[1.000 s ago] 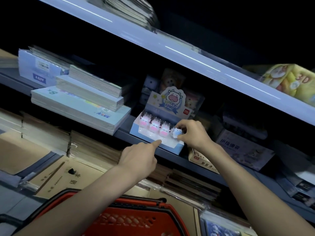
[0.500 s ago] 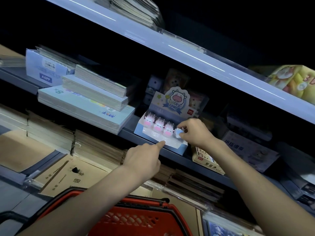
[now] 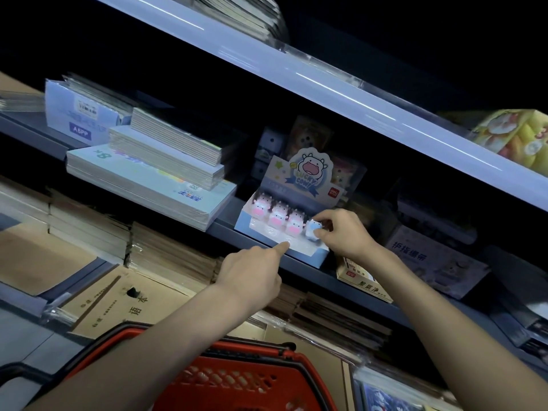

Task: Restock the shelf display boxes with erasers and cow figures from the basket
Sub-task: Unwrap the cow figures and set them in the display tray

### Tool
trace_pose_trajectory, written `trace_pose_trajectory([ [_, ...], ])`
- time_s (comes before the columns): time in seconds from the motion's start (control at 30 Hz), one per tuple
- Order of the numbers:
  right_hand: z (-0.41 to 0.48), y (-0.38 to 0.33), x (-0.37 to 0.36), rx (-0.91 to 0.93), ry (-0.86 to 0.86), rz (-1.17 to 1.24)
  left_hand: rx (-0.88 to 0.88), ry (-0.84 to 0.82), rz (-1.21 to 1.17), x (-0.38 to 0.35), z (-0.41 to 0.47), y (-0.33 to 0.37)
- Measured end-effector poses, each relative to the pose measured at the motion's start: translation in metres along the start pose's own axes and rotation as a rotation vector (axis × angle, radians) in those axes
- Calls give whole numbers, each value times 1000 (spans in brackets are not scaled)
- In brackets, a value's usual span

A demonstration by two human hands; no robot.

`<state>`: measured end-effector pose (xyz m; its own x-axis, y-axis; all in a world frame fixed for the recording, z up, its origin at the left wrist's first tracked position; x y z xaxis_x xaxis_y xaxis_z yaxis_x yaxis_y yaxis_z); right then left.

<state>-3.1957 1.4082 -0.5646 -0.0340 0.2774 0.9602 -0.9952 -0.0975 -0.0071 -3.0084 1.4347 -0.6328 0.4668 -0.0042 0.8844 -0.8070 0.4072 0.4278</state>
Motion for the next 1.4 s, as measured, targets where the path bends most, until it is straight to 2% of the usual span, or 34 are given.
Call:
trace_pose_trajectory([
  [0.27, -1, 1, 2, -49, 0, -5, -8, -8, 22, 0, -1, 0],
  [0.47, -2, -3, 4, -152, 6, -22, -4, -16, 46, 0, -3, 1],
  [0.63, -2, -11, 0, -103, -29, -137, -6, -18, 56, 1, -3, 0],
  [0.73, -7, -11, 0, -73, -18, -104, -9, -6, 9, 3, -2, 1],
  [0.83, -24, -19, 20, -32, 185, -26, 40, -7, -231, 10, 1, -4],
  [0.9, -42, -34, 37, -21, 361, 100, 178, -188, -682, 7, 3, -11],
  [1.0, -67, -62, 41, -27, 486, 420, 423, -548, -1422, -3, -6, -15],
  [1.07, -79, -83, 36, -21, 499, 631, 468, -672, -1700, -1, -14, -13],
  [1.17, -85, -114, 17, 22, 381, 763, 471, -695, -1859, 1, -16, -18],
  [1.3, -89, -128, -1, 96, 279, 594, 486, -696, -1905, 0, -19, -19],
  [1.4, -88, -121, -1, 89, 306, 569, 442, -706, -1893, -3, -19, -16],
])
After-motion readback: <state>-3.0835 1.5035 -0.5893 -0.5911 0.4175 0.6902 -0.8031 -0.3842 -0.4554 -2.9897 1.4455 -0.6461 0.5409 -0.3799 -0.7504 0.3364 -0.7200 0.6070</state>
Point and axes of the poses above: each hand's wrist, its own z-axis towards the middle knuckle, its own x-axis out of the back of the hand, y = z × x, the point moved 9 cm from there along z, towards the middle knuckle, and after that the axes turned 15 degrees about x, right-handed, at the moved point
